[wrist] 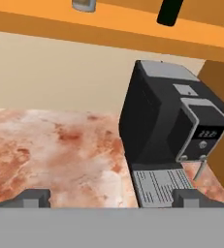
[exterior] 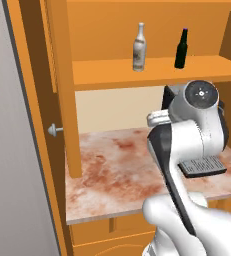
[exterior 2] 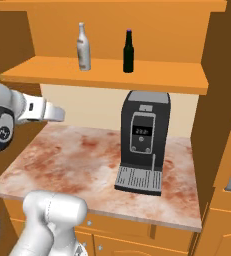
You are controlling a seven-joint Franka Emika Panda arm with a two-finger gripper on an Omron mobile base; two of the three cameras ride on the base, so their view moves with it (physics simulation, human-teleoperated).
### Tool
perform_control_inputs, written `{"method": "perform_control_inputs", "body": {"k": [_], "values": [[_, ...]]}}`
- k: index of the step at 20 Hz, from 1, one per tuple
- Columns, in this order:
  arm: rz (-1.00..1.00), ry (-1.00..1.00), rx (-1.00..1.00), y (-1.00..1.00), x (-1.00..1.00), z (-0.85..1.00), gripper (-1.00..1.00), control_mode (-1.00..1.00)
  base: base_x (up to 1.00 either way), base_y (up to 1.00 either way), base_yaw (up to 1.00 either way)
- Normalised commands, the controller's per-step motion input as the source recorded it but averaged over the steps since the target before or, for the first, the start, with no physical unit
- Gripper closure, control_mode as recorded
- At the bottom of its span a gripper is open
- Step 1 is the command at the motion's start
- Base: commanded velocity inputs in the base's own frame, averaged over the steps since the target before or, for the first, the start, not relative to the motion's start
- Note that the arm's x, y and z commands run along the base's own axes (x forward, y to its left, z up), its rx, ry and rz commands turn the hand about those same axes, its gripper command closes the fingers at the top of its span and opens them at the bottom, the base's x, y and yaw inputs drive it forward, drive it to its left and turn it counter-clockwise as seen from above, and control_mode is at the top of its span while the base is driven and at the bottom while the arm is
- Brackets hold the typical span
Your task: Sort all alcoholic drinks to one cabinet, and non-alcoholic drinks to the other.
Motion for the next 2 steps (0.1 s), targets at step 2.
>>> {"method": "perform_control_inputs", "body": {"k": [2], "values": [[-0.18, 0.24, 0.02, 0.0, -0.88, -0.64, -1.0, -1.0, 0.0, 0.0, 0.0]]}}
